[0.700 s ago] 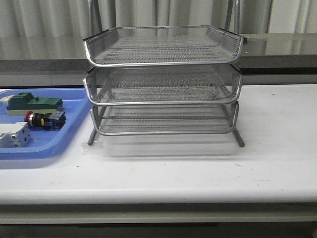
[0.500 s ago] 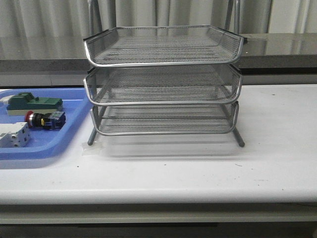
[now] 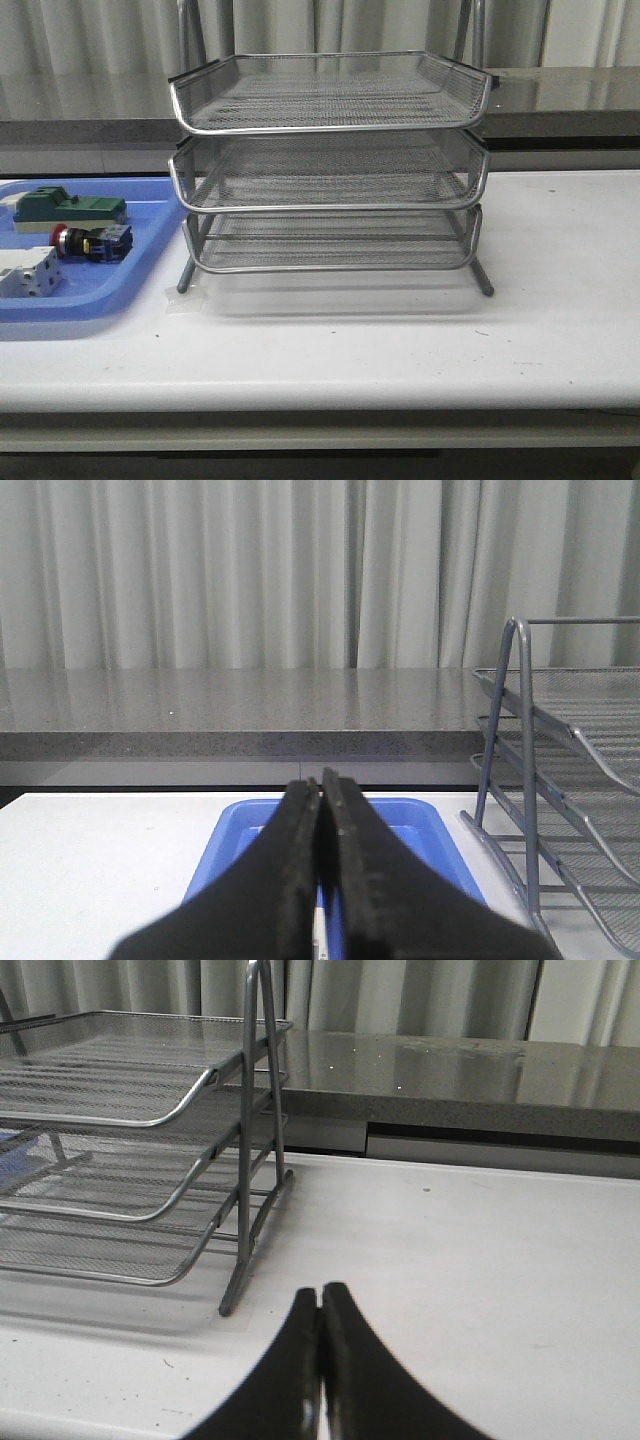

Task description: Place button on rack with both arms

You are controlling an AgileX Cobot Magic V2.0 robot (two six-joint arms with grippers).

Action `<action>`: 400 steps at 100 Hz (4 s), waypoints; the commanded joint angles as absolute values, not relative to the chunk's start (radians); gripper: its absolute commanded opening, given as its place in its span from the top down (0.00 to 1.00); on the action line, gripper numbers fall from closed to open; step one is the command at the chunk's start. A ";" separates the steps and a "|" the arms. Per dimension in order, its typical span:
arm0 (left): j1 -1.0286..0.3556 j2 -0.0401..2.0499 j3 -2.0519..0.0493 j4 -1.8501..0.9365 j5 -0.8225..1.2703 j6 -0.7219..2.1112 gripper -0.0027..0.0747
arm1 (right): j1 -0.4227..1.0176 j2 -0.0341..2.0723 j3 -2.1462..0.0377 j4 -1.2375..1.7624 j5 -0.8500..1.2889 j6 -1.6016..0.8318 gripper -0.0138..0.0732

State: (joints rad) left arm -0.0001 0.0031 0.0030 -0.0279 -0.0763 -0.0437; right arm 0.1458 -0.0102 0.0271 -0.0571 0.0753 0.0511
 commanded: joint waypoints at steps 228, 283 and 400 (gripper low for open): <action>-0.007 0.013 0.037 -0.037 -0.152 -0.052 0.99 | 0.143 0.976 -0.770 0.474 0.528 0.048 0.28; -0.007 0.013 0.037 -0.037 -0.152 -0.052 0.99 | 0.143 1.297 -0.770 1.227 0.441 -0.562 0.28; -0.007 0.013 0.037 -0.037 -0.152 -0.052 0.99 | 0.143 1.672 -0.839 1.873 0.621 -1.183 0.28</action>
